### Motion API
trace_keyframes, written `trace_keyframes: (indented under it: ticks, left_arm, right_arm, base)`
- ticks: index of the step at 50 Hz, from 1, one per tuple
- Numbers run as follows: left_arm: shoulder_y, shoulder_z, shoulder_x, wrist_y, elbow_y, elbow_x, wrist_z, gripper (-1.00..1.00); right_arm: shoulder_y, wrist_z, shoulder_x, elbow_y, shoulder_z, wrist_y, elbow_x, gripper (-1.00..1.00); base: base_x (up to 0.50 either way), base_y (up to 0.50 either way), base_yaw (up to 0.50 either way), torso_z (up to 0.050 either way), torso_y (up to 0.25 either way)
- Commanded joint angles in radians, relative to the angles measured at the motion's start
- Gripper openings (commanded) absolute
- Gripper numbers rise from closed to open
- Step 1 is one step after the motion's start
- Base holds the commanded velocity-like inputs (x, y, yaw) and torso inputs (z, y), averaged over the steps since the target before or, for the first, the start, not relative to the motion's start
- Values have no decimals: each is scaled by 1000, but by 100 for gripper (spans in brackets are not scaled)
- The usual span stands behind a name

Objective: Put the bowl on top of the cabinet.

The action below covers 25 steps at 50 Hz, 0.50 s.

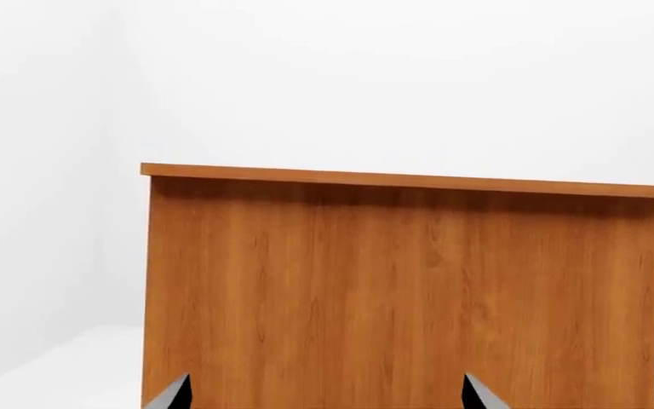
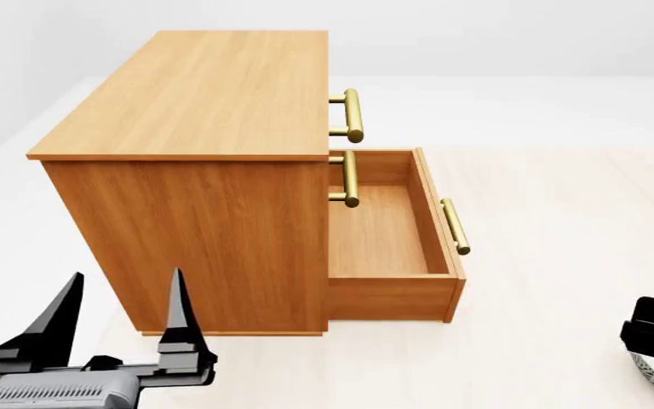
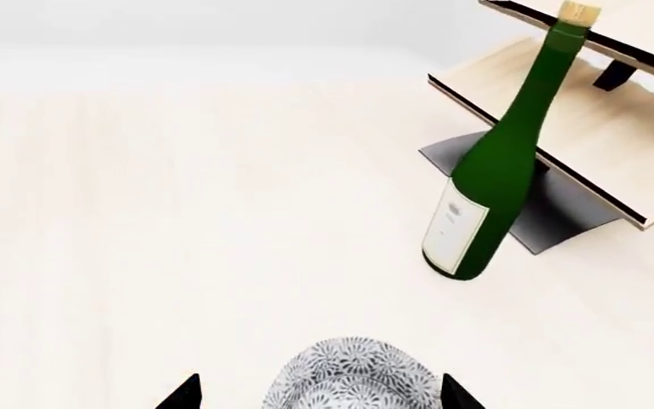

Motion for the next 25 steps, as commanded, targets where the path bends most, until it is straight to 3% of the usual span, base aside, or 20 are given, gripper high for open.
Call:
trace_keyframes:
  ticks: [1,12,25]
  left_arm:
    - [-2,4,-3,1,-2,-1,-4,100]
    - [1,6,-7,4,0,-4,-7,100]
    - [1,9,-10,11,-8,-5,-10,100]
  right_arm:
    - [16,-43,14,80,-92,-53,-19,100]
    - [41,-47,11,111,-155,-53,-26,100]
    - [114,8,-18,185,-173,66,-5,100]
  base:
    - [0,0,0,0,0]
    - [0,0,0,0,0]
    - [0,0,0,0,0]
